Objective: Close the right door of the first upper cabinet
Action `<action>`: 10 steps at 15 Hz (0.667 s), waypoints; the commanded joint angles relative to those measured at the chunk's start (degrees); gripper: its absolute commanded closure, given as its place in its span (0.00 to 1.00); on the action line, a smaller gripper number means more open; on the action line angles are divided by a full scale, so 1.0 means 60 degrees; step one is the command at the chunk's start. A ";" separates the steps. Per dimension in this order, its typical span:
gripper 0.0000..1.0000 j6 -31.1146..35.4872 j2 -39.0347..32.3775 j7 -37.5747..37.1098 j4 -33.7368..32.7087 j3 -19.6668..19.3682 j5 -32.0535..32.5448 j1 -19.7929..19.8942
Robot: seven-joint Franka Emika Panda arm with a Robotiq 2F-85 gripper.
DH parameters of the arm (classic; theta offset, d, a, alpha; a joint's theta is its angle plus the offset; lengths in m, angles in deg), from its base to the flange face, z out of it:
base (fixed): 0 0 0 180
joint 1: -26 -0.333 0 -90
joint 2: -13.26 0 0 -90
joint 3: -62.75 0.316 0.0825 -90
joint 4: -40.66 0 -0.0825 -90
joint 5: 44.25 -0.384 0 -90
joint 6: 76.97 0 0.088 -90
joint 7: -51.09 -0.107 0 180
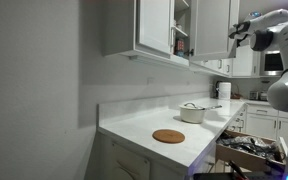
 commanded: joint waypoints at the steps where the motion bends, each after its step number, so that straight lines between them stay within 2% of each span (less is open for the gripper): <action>1: 1.00 -0.1335 -0.0065 0.0252 -0.0406 0.0419 -0.0303 -0.0060; 5: 1.00 -0.3470 0.0152 0.0215 -0.0781 0.0509 -0.0152 -0.0175; 10: 1.00 -0.5014 0.0280 0.0144 -0.1314 0.0677 -0.0037 -0.0396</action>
